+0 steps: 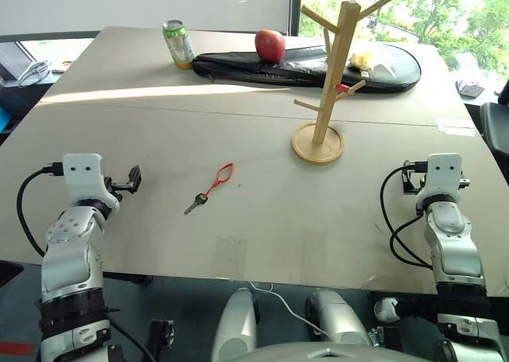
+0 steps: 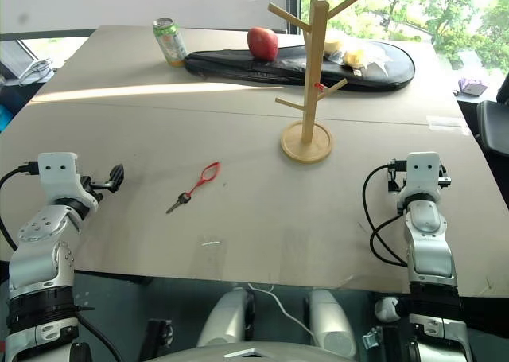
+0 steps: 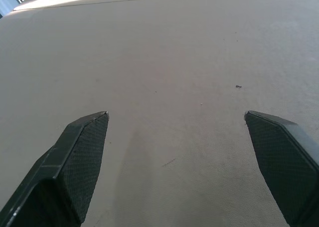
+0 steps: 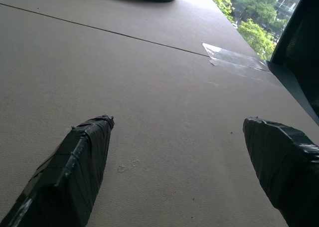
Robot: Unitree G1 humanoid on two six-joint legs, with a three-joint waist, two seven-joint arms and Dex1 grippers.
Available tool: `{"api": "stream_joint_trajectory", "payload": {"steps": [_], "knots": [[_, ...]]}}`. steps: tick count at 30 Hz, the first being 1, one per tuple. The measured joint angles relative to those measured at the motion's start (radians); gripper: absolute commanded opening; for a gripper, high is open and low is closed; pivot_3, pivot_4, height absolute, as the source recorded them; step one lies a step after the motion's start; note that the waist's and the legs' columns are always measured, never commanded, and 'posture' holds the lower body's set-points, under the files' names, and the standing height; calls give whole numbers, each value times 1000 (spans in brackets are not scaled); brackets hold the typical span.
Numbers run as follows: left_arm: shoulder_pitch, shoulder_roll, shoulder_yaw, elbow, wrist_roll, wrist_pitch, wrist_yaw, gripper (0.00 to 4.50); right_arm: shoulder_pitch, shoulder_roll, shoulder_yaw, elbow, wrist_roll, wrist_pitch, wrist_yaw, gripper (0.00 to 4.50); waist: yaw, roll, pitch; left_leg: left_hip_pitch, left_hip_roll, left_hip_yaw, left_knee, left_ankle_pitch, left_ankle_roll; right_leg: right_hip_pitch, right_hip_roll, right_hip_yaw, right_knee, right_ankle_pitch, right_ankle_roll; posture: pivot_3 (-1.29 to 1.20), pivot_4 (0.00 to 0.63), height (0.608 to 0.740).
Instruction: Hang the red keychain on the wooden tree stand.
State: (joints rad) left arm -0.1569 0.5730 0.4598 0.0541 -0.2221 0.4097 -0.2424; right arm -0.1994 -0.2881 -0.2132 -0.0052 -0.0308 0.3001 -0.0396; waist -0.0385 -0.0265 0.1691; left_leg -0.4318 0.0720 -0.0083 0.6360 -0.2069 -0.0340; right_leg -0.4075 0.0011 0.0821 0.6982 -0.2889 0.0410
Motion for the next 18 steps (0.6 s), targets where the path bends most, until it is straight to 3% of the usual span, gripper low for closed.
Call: {"api": "stream_joint_trajectory", "payload": {"steps": [2, 6, 10, 18], "knots": [[5, 13, -2, -14, -21, 33, -28, 4500, 1, -7, 4, -4, 6, 3, 24, 4452, 0, 0, 0, 0, 0, 0, 0, 0, 0, 0, 0, 0, 0, 0, 0, 0, 150, 740], [18, 193, -61, -231, -221, 287, -287, 4500, -16, -146, 65, -106, 116, 38, 304, 4452, -2, 1, 1, 1, 0, 0, 0, 0, 0, 1, 0, 0, 0, 0, 0, 0, 150, 740], [-15, 226, -143, -357, -287, 372, -360, 4500, -86, -191, 115, -197, 265, 92, 522, 4452, -6, 3, 0, 4, 0, 0, 0, 0, 0, 4, 1, 0, -1, 0, 0, 0, 150, 740], [-8, 197, -257, -360, -286, 410, -373, 4500, -179, -265, 205, -302, 462, 228, 789, 4452, -2, 2, 1, 2, 0, -3, 0, 0, 0, 4, 1, -2, -2, 0, 0, 0, 150, 740]]}}
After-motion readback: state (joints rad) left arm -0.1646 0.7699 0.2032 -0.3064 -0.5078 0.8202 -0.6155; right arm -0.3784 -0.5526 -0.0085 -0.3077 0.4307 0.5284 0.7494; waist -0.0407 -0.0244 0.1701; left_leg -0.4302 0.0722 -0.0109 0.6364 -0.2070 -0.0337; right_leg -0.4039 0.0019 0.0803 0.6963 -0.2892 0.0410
